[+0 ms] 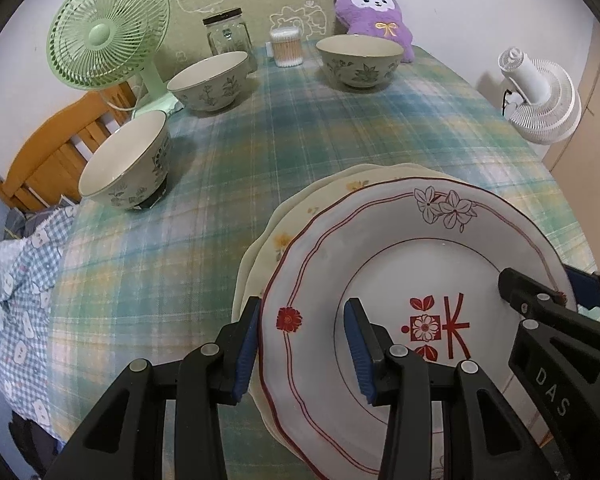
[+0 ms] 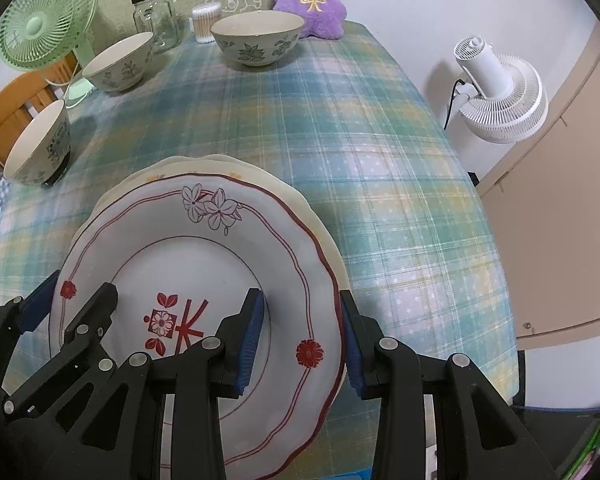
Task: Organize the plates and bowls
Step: 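Carry the red-pattern plate with both tools and lower it onto the yellow stack, then open both tools and pull them back from the plate stack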
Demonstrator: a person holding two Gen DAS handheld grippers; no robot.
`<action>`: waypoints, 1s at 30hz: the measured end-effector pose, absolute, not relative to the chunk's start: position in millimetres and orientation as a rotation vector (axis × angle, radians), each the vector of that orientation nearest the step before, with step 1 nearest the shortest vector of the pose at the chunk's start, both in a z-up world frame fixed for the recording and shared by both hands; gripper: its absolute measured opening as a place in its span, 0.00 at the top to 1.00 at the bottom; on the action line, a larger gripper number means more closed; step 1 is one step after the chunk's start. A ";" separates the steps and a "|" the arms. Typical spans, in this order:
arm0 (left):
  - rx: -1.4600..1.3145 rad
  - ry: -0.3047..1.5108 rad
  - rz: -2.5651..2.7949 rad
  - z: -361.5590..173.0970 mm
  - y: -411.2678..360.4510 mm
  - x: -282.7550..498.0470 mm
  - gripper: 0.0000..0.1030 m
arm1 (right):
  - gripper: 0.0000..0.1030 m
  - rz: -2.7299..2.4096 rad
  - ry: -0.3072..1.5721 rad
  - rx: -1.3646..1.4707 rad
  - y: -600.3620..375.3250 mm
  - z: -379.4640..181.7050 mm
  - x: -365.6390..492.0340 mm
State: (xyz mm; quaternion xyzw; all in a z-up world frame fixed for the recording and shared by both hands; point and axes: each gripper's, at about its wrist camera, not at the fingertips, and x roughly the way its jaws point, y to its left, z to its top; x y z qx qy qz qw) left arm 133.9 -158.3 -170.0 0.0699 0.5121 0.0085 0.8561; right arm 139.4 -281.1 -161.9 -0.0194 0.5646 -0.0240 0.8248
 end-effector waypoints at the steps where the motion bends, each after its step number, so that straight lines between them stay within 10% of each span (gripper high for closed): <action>1: 0.151 1.076 0.022 -170.3 -158.5 134.5 0.60 | 0.61 -0.053 1.202 -0.048 -280.4 -162.1 139.5; 21: 0.161 1.069 0.046 -171.8 -158.2 140.8 0.61 | 0.58 -0.064 1.190 -0.123 -269.6 -165.6 153.5; 30: 0.097 1.094 0.053 -170.8 -147.5 144.7 0.47 | 0.35 -0.002 1.192 -0.094 -272.8 -165.5 155.6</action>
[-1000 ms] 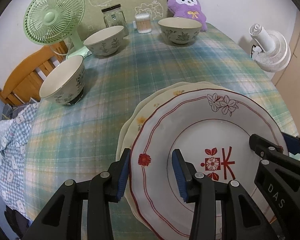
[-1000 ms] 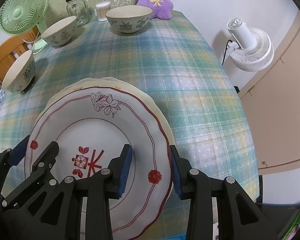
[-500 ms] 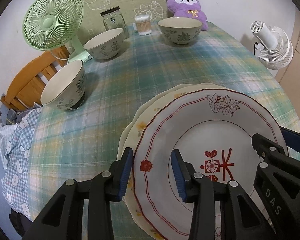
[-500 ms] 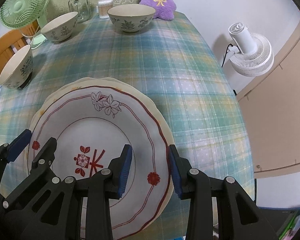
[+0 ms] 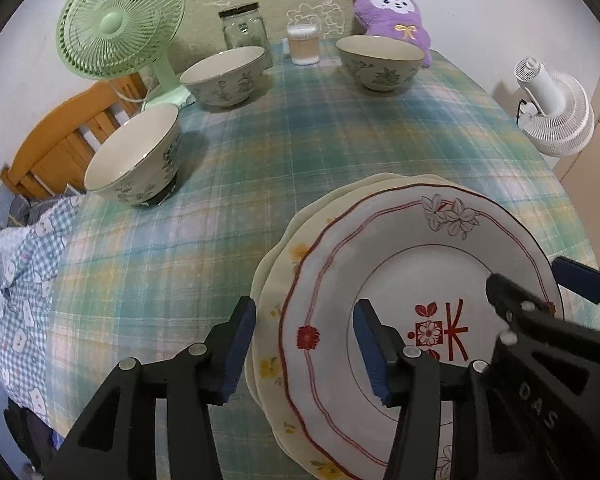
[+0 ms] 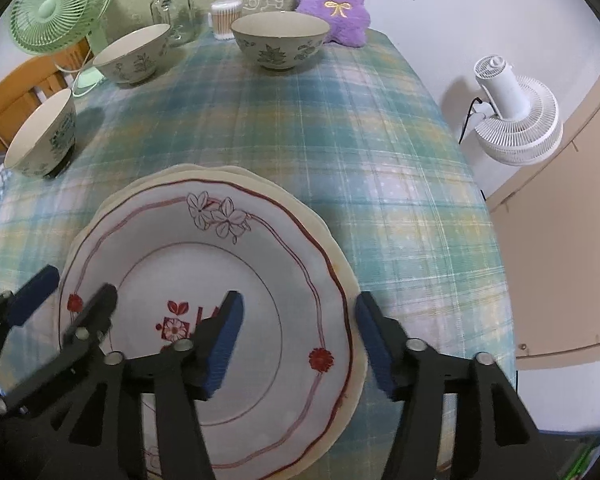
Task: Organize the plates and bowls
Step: 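Open both tools and pull them back from the plate stack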
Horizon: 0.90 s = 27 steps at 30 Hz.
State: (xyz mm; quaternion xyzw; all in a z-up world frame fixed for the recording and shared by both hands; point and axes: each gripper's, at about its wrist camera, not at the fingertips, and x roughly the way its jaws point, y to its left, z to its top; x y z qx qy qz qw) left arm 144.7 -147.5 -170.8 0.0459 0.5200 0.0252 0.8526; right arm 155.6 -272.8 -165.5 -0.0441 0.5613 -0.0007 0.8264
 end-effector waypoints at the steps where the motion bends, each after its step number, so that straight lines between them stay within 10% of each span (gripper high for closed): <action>1: 0.085 1.102 0.049 -169.8 -145.3 145.8 0.44 | 0.32 0.001 1.192 -0.089 -274.7 -164.3 154.9; 10: 0.021 1.065 0.051 -136.4 -127.6 150.4 0.20 | 0.24 0.084 1.173 -0.014 -285.5 -137.1 164.5; 27: -0.027 0.966 0.110 -90.7 -49.7 174.4 0.21 | 0.24 0.167 1.039 0.014 -211.4 -79.0 191.0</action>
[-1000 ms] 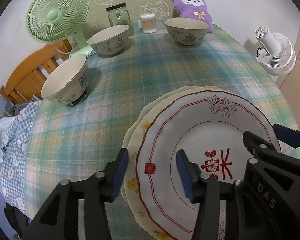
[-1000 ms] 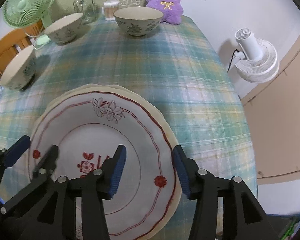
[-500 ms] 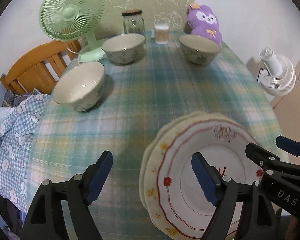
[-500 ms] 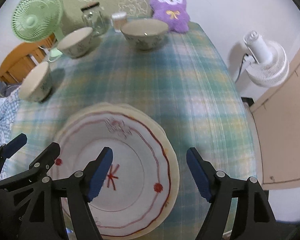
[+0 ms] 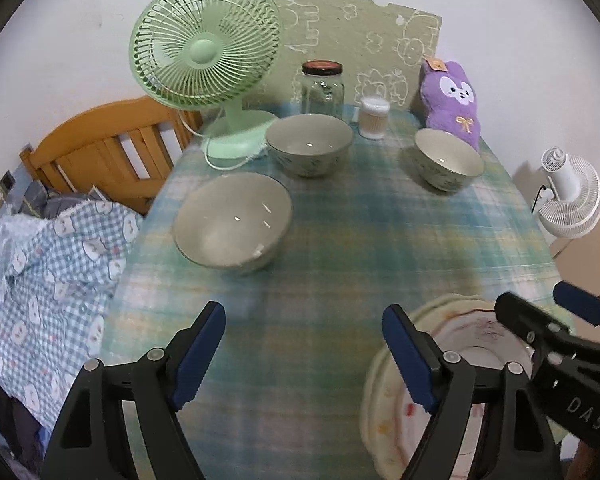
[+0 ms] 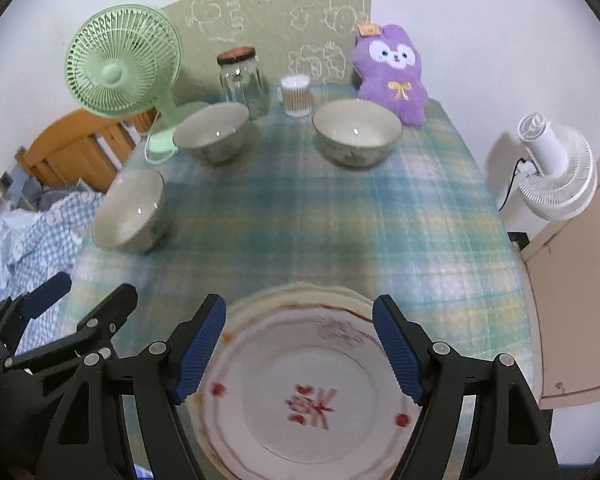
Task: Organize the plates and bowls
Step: 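Open both tools and pull them back from the plate stack, then move both tools to the grey plate by the fan and close on its rim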
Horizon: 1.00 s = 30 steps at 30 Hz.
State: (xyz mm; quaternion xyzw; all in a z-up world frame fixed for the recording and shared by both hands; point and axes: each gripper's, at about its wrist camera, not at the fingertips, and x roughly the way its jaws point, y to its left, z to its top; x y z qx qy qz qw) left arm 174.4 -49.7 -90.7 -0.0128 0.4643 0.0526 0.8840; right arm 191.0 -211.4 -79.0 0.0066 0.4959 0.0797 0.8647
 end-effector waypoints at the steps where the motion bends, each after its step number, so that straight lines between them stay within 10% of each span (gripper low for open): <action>1: -0.027 0.961 0.104 -89.7 -42.7 176.0 0.21 | 0.24 0.156 1.030 0.026 -203.8 -77.0 192.7; 24: 0.029 0.928 0.130 -122.4 68.2 244.7 0.41 | 0.24 0.128 0.990 0.067 -61.7 -101.5 266.9; 30: 0.026 0.957 0.114 -139.9 82.5 262.9 0.50 | 0.40 0.098 1.008 0.054 -43.6 -118.4 288.5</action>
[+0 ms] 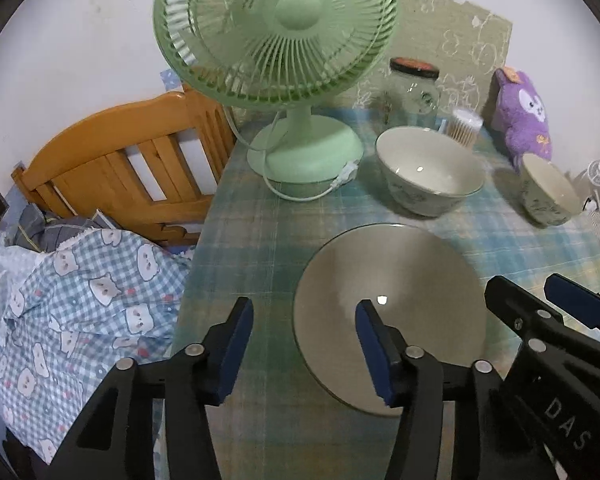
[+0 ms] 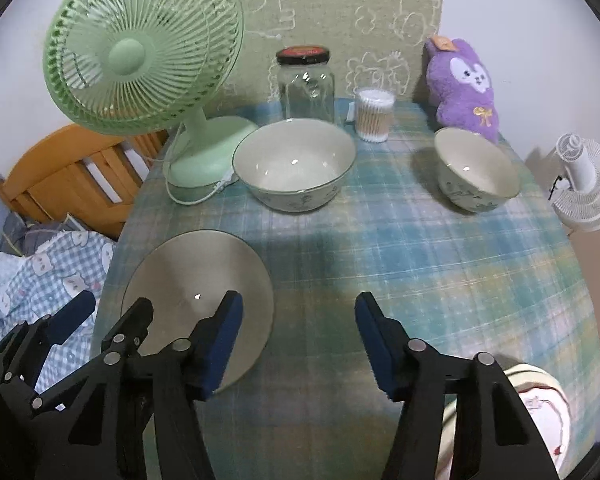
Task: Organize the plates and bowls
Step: 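Move both tools to the grey plate by the fan and close on its rim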
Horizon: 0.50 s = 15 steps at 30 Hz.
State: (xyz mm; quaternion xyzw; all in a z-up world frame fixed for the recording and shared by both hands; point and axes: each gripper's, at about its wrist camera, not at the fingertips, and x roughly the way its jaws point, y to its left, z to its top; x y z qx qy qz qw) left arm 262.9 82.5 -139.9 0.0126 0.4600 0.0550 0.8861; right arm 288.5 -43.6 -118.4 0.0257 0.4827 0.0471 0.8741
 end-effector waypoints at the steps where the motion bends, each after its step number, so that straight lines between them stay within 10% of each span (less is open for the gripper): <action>1: 0.021 0.965 0.112 -143.1 84.8 265.3 0.52 | 0.42 0.098 1.011 0.056 -42.4 -120.6 290.5; 15: -0.044 1.093 0.018 -175.9 98.4 289.1 0.87 | 0.87 0.083 1.092 0.017 -19.8 -149.7 315.3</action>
